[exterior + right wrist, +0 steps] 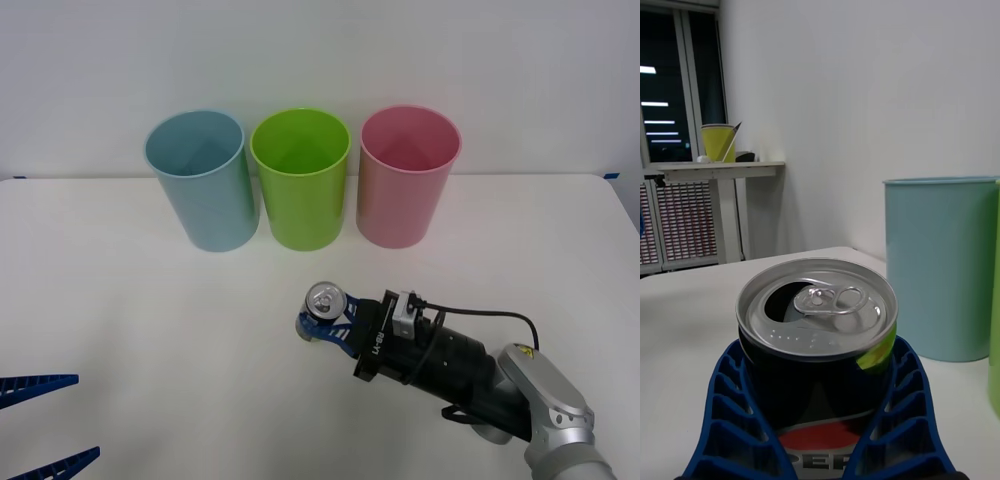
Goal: Put cans in the blue bin and PET bottles in the pink bin and trash in the green bin.
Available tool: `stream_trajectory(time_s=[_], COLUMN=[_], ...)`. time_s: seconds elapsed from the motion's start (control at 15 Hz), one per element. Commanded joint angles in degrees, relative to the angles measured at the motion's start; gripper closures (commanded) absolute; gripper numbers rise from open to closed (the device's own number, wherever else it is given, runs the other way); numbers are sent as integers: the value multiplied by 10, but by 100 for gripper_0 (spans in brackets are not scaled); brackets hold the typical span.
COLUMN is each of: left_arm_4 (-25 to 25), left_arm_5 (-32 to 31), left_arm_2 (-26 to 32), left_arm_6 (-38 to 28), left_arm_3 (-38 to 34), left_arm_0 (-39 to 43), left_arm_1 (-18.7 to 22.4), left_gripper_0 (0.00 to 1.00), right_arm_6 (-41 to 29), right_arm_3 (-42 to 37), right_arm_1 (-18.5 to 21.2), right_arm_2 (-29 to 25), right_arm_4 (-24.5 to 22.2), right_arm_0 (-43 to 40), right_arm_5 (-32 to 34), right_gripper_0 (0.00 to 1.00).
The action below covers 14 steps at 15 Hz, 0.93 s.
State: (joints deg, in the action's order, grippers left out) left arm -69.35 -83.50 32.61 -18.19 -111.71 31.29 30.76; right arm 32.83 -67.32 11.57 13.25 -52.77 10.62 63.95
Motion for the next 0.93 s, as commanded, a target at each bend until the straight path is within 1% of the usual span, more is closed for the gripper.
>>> stream_trajectory(time_s=[0.07, 0.13, 0.27, 0.47, 0.93], left_arm_4=[0, 0, 0, 0, 0], left_arm_5=[0, 0, 0, 0, 0], left_arm_2=[0, 0, 0, 0, 0], left_arm_6=[0, 0, 0, 0, 0], left_arm_3=[0, 0, 0, 0, 0], left_arm_0=[0, 0, 0, 0, 0], left_arm_1=[0, 0, 0, 0, 0], left_gripper_0=[0, 0, 0, 0, 0], right_arm_6=[0, 4, 2, 5, 0], right_arm_3=[0, 0, 0, 0, -1], right_arm_1=[-17, -21, -23, -30, -60], right_arm_2=[-1, 0, 3, 20, 20], right_arm_4=[24, 36, 47, 72, 86], right_arm_0=[15, 21, 36, 58, 107], right_arm_5=[-21, -27, -35, -51, -89], right_gripper_0=[100, 100, 100, 100, 100])
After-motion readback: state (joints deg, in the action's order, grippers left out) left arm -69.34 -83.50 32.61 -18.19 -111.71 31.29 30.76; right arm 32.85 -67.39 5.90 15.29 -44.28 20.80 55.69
